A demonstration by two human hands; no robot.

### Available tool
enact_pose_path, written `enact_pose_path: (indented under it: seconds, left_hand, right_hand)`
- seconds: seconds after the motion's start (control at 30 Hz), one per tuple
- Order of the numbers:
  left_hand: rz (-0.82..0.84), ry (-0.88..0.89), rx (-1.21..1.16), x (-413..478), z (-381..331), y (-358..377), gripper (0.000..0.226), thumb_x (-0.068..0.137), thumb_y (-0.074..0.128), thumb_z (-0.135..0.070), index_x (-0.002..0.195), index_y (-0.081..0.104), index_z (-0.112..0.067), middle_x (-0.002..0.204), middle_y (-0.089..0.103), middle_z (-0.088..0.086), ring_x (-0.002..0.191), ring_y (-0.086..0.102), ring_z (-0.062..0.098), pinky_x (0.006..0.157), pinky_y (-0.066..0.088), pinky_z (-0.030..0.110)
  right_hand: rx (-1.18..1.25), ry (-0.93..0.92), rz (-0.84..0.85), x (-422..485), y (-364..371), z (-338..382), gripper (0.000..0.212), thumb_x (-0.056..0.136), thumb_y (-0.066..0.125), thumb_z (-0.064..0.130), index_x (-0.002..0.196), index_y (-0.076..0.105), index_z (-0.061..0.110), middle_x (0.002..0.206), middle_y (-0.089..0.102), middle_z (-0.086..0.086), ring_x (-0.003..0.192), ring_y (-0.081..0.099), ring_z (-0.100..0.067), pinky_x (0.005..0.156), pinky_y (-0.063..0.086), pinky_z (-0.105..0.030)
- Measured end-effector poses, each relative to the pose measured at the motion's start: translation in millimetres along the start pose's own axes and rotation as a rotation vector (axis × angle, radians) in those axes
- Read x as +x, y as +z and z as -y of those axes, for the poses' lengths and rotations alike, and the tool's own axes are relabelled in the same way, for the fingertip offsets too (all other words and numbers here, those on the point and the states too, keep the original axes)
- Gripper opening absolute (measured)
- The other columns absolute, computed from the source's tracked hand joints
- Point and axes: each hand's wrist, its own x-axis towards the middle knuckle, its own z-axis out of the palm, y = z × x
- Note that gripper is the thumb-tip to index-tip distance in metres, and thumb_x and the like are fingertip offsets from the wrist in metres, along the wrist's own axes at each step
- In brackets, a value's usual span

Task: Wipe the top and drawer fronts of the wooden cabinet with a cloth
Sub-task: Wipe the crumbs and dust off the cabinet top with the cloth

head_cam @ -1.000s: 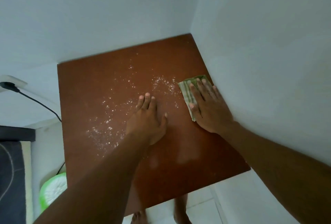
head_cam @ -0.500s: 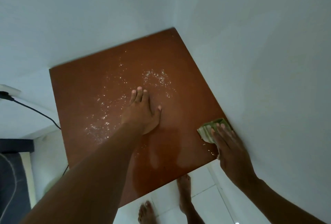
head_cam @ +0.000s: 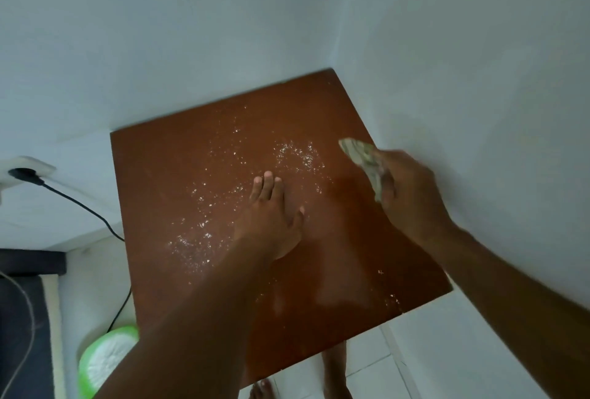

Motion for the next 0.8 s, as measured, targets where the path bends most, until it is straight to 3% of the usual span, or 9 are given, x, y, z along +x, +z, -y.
enact_pose_path:
  seconds: [0.1, 0.2, 0.27, 0.33, 0.4, 0.47, 0.6, 0.8]
  left_hand:
    - [-0.009, 0.015, -0.007, 1, 1, 2, 0.078, 0.103, 0.029, -0.054, 0.16, -0.002, -0.01, 0.168, -0.014, 0.006, 0.153, -0.017, 0.023, 0.124, -0.004, 0.035]
    - [-0.037, 0.013, -0.026, 4, 5, 9, 0.077, 0.103, 0.03, -0.053, 0.16, -0.002, -0.011, 0.167, -0.015, 0.005, 0.151, -0.021, 0.019, 0.122, -0.007, 0.033]
    - [-0.059, 0.014, -0.018, 6, 6, 14, 0.078, 0.102, 0.03, -0.053, 0.16, -0.002, -0.013, 0.167, -0.015, 0.003, 0.145, -0.026, 0.013, 0.124, -0.006, 0.035]
    - [-0.08, 0.01, -0.021, 6, 8, 18, 0.079, 0.101, 0.031, -0.053, 0.16, -0.002, -0.014, 0.167, -0.015, 0.002, 0.142, -0.027, 0.01, 0.126, -0.001, 0.038]
    - [-0.074, 0.007, -0.046, 7, 10, 22, 0.079, 0.101, 0.032, -0.052, 0.161, -0.002, -0.013, 0.167, -0.015, 0.002, 0.143, -0.027, 0.011, 0.126, 0.0, 0.039]
    - [-0.071, 0.004, -0.06, 7, 11, 23, 0.078, 0.1, 0.032, -0.05, 0.161, 0.0, -0.013, 0.167, -0.014, 0.003, 0.147, -0.025, 0.014, 0.126, 0.002, 0.04]
    - [-0.036, -0.01, -0.079, 6, 7, 14, 0.074, 0.101, 0.036, -0.04, 0.161, 0.001, -0.012, 0.168, -0.012, 0.005, 0.153, -0.017, 0.019, 0.126, 0.0, 0.038]
    - [0.045, 0.009, -0.041, 3, 9, -2, 0.075, 0.101, 0.037, -0.032, 0.16, -0.004, -0.011, 0.168, -0.015, 0.006, 0.153, -0.017, 0.022, 0.123, -0.004, 0.035]
  right_hand:
    - [-0.033, 0.021, 0.069, 111, 35, -2, 0.045, 0.093, 0.053, -0.004, 0.134, 0.062, 0.012, 0.12, 0.068, -0.018, 0.105, 0.066, -0.035, 0.094, 0.055, -0.043]
    - [-0.097, 0.001, 0.187, 181, 64, 0, 0.05, 0.088, 0.058, -0.004, 0.135, 0.062, 0.013, 0.129, 0.065, -0.016, 0.118, 0.061, -0.036, 0.101, 0.05, -0.04]
    - [-0.103, -0.028, 0.299, 200, 83, 6, 0.043, 0.095, 0.053, 0.003, 0.138, 0.058, 0.009, 0.136, 0.06, -0.019, 0.126, 0.055, -0.036, 0.106, 0.044, -0.041]
    - [-0.213, -0.099, 0.45, 196, 106, 11, 0.046, 0.105, 0.036, 0.02, 0.149, 0.044, 0.009, 0.156, 0.04, -0.018, 0.145, 0.035, -0.035, 0.119, 0.025, -0.04]
    - [-0.317, -0.104, 0.503, 185, 128, 5, 0.056, 0.106, 0.021, 0.037, 0.161, 0.015, 0.024, 0.17, 0.004, -0.006, 0.157, -0.001, -0.026, 0.126, -0.001, -0.042]
    - [-0.351, -0.119, 0.484, 173, 141, -4, 0.058, 0.106, 0.016, 0.044, 0.161, 0.002, 0.032, 0.17, -0.007, 0.0, 0.156, -0.014, -0.022, 0.125, -0.008, -0.044]
    - [-0.325, -0.167, 0.496, 137, 133, -10, 0.056, 0.107, 0.017, 0.043, 0.161, 0.002, 0.035, 0.17, -0.006, 0.003, 0.156, -0.014, -0.02, 0.125, -0.009, -0.042]
    - [-0.27, -0.229, 0.532, 36, 96, -31, 0.056, 0.104, 0.022, 0.034, 0.16, 0.017, 0.036, 0.17, 0.006, 0.006, 0.156, -0.006, -0.016, 0.123, -0.005, -0.037]
